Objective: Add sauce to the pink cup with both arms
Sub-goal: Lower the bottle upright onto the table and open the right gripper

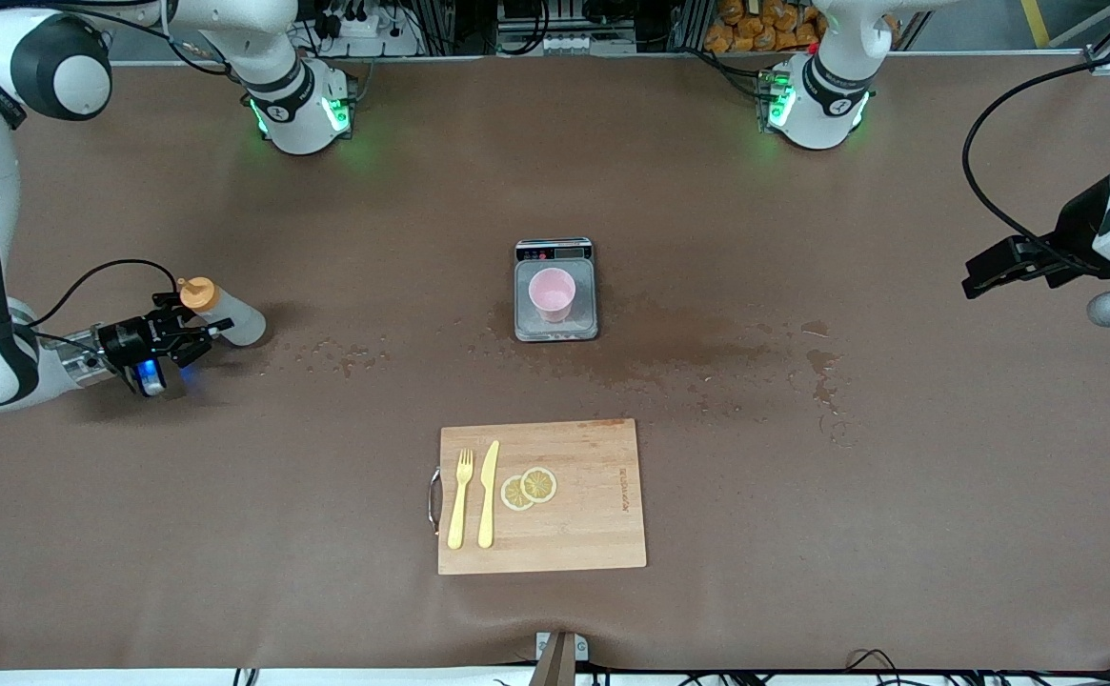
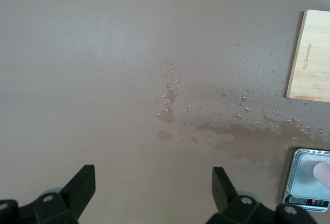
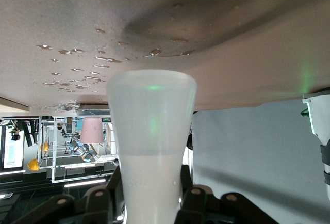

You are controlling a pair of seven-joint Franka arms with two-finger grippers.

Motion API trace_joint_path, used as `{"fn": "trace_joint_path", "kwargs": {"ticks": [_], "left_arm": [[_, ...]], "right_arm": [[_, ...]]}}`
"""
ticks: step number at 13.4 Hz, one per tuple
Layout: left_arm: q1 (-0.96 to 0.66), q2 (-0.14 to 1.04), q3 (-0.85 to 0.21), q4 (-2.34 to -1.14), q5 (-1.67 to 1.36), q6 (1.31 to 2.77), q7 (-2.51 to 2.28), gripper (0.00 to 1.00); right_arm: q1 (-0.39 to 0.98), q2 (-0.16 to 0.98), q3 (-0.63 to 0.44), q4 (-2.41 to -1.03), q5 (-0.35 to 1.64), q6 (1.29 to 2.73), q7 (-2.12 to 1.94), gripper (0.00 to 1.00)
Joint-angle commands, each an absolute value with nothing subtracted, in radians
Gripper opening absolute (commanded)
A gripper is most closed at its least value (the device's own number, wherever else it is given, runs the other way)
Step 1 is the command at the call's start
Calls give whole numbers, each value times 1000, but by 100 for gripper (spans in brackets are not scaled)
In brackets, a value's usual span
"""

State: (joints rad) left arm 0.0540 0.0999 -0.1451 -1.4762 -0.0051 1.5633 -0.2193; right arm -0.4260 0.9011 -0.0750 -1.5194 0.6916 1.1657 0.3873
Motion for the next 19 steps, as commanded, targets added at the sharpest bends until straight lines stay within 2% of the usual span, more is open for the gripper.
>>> {"fn": "trace_joint_path", "kwargs": {"ticks": [1, 7, 10, 12, 14, 17, 19], "left_arm": [[54, 80, -141, -1491, -12, 1552, -210, 100], [54, 78, -141, -1491, -12, 1552, -210, 100], [54, 78, -141, -1491, -12, 1552, -210, 100], [54, 80, -141, -1491, -12, 1552, -210, 100], [54, 80, -141, -1490, -12, 1552, -210, 100], [54, 81, -141, -1489, -12, 1552, -210, 100], [54, 84, -141, -1490, -12, 1554, -210, 100]], "right_arm": [[-445, 897, -66, -1529, 706, 1167, 376, 49], [-453, 916, -66, -1529, 703, 1189, 341, 49], [-451, 925, -67, -1528, 699, 1190, 328, 56], [-448, 925, -67, -1526, 699, 1192, 331, 72], [-448, 925, -67, -1519, 698, 1203, 341, 83], [-451, 925, -71, -1474, 698, 1206, 371, 95], [-453, 925, -81, -1425, 699, 1212, 422, 97]]}}
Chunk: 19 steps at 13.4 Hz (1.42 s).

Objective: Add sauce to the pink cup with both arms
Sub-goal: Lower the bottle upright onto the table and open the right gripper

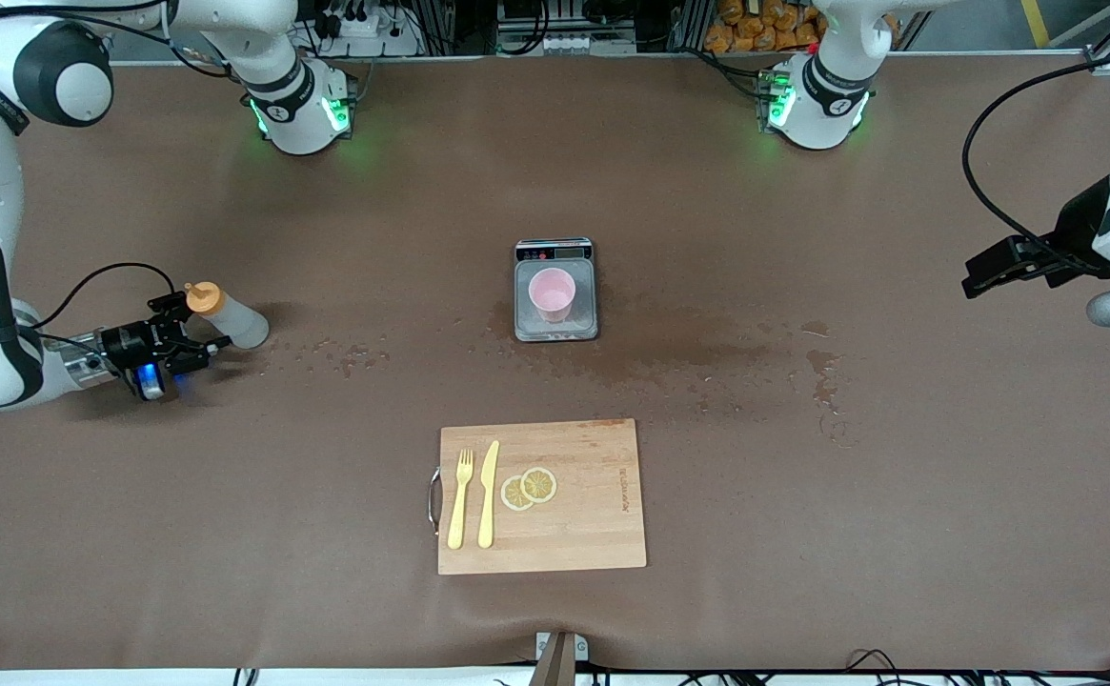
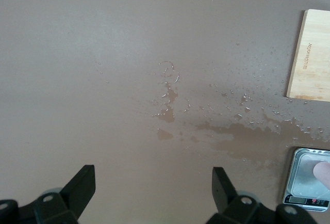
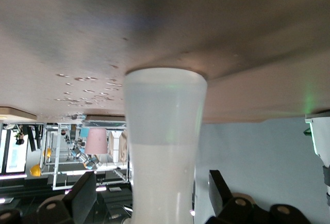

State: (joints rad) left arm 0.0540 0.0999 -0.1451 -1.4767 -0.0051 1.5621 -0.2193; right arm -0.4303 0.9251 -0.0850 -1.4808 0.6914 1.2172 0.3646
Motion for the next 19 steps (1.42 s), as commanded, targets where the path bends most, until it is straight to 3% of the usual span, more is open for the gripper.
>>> {"fn": "trace_joint_path", "kwargs": {"ticks": [1, 13, 19], "left_arm": [[54, 86, -141, -1489, -12, 1555, -210, 100], [52, 61, -149, -1488, -20, 1551, -209, 100], [52, 60, -150, -1485, -23, 1549, -206, 100]], "right_arm": [[-451, 923, -86, -1404, 698, 1210, 437, 98], [-433, 864, -118, -1195, 699, 1197, 639, 100], [-356, 793, -117, -1095, 672, 1104, 810, 100]]}}
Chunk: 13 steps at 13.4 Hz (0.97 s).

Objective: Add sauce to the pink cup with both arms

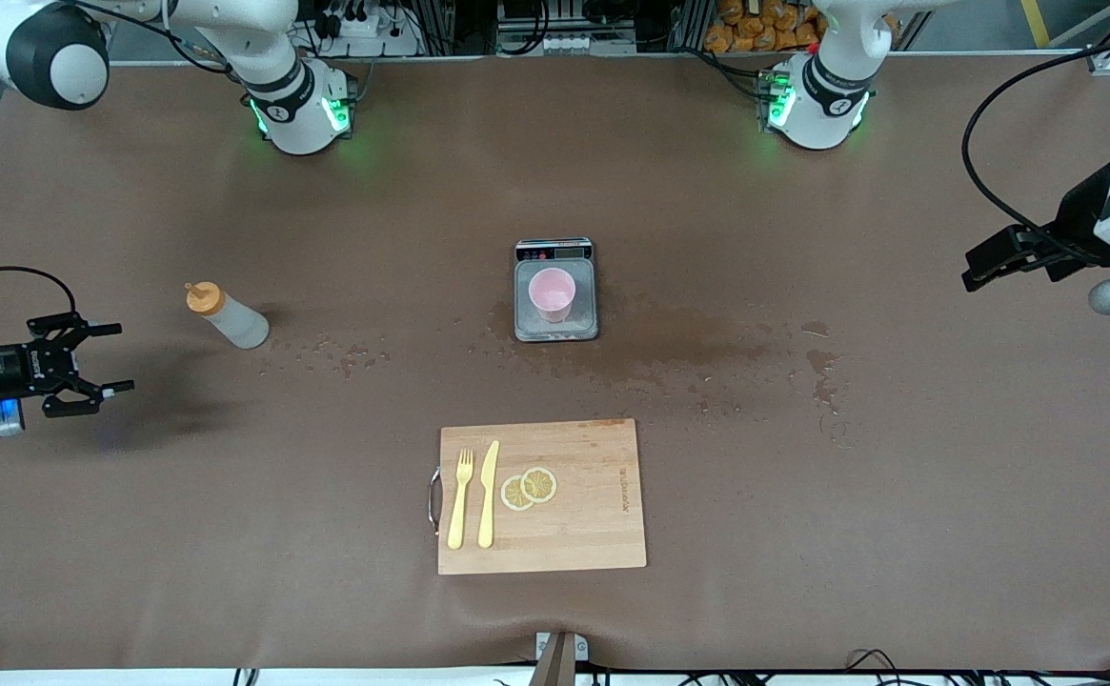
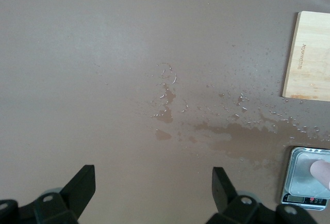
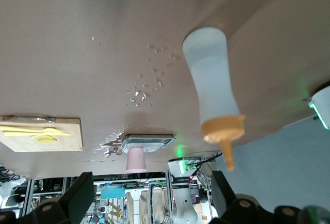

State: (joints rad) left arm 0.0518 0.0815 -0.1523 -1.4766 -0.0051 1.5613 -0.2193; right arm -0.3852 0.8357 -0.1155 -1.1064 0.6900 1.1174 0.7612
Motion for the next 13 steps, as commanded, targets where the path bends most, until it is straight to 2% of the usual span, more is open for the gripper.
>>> {"fn": "trace_joint_path", "kwargs": {"ticks": [1, 6, 9, 13], "left_arm": [[52, 54, -150, -1485, -23, 1548, -206, 100], [54, 38, -149, -1488, -25, 1523, -207, 100], [54, 38, -149, -1488, -25, 1525, -209, 100], [54, 40, -149, -1493, -26, 1528, -209, 100]], "right_arm": [[-338, 766, -117, -1094, 663, 1106, 811, 100], [-263, 689, -97, -1095, 645, 1100, 795, 100], [-160, 612, -94, -1095, 462, 1115, 663, 100], [-95, 540, -92, -1095, 309, 1157, 502, 100]]}}
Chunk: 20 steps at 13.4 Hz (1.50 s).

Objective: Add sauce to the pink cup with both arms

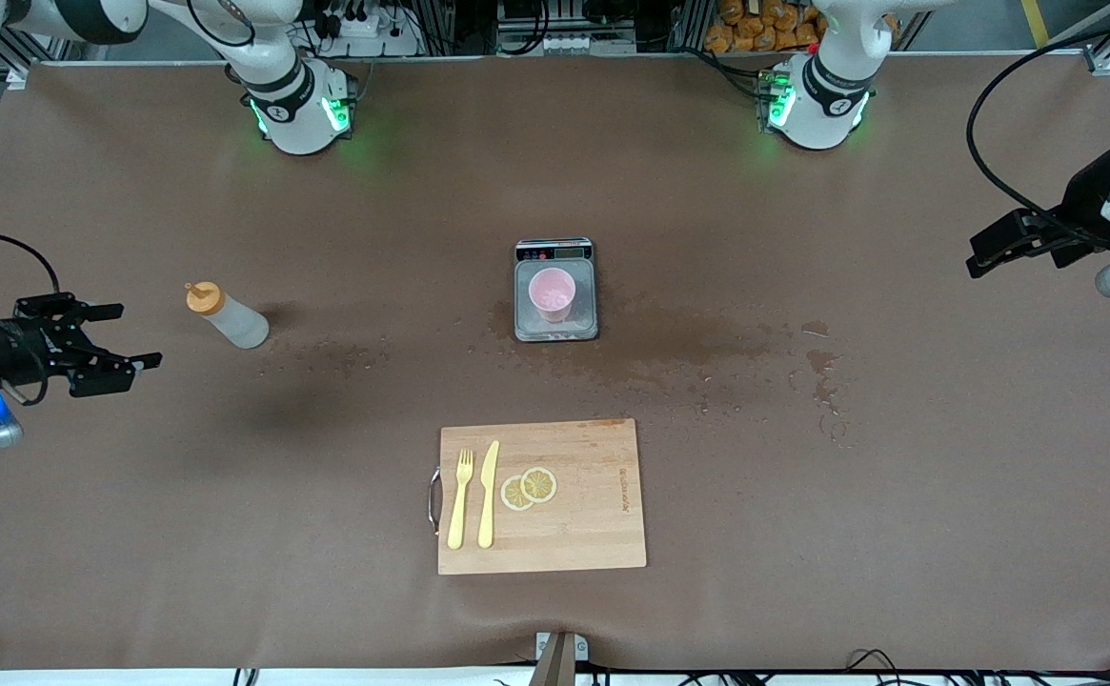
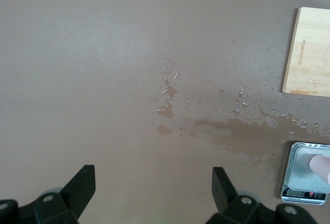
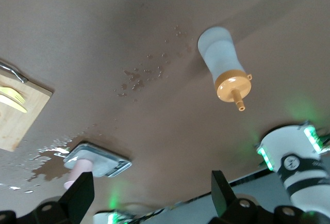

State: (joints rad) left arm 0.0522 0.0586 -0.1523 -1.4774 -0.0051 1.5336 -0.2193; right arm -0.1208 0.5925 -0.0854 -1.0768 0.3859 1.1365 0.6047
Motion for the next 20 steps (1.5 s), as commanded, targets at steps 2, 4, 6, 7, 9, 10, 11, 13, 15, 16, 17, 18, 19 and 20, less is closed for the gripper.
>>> {"fn": "trace_joint_path", "kwargs": {"ticks": [2, 4, 6, 7, 9, 10, 11, 13, 15, 16, 17, 18, 19, 20], "left_arm": [[54, 40, -149, -1493, -26, 1529, -209, 100], [54, 40, -149, -1493, -26, 1532, -209, 100], [55, 40, -149, -1494, -26, 1532, -209, 100], [55, 40, -149, -1500, -26, 1532, -209, 100], [55, 38, -147, -1503, -26, 1532, -207, 100], [55, 38, -146, -1499, -25, 1534, -207, 100], [55, 38, -146, -1497, -25, 1535, -207, 100], [54, 40, -146, -1497, -25, 1546, -207, 100], [54, 41, -146, -1500, -25, 1560, -207, 100], [54, 41, -146, -1502, -25, 1562, -207, 100], [54, 40, -146, -1502, -25, 1562, -207, 100], [54, 40, -146, -1502, -25, 1562, -207, 100], [55, 38, -146, -1502, -25, 1562, -206, 100], [55, 38, -146, -1502, -25, 1562, -206, 100]], "right_arm": [[-59, 471, -91, -1109, 215, 1202, 318, 100], [-20, 439, -91, -1109, 145, 1215, 288, 100], [-18, 399, -92, -1121, 130, 1248, 217, 100], [-18, 362, -94, -1153, 126, 1282, 165, 100], [-17, 211, -92, -1352, 126, 1439, 158, 100], [-15, 137, -92, -1461, 126, 1513, 160, 100], [-17, 96, -92, -1526, 126, 1557, 158, 100], [-20, 87, -94, -1528, 120, 1559, 155, 100], [-18, 86, -94, -1491, 72, 1555, 153, 100], [-12, 86, -89, -1476, 28, 1555, 156, 100], [-2, 90, -89, -1476, 3, 1566, 160, 100], [5, 100, -89, -1483, 2, 1583, 160, 100], [9, 100, -90, -1496, 0, 1607, 160, 100], [23, 100, -91, -1506, 0, 1612, 160, 100]]}}
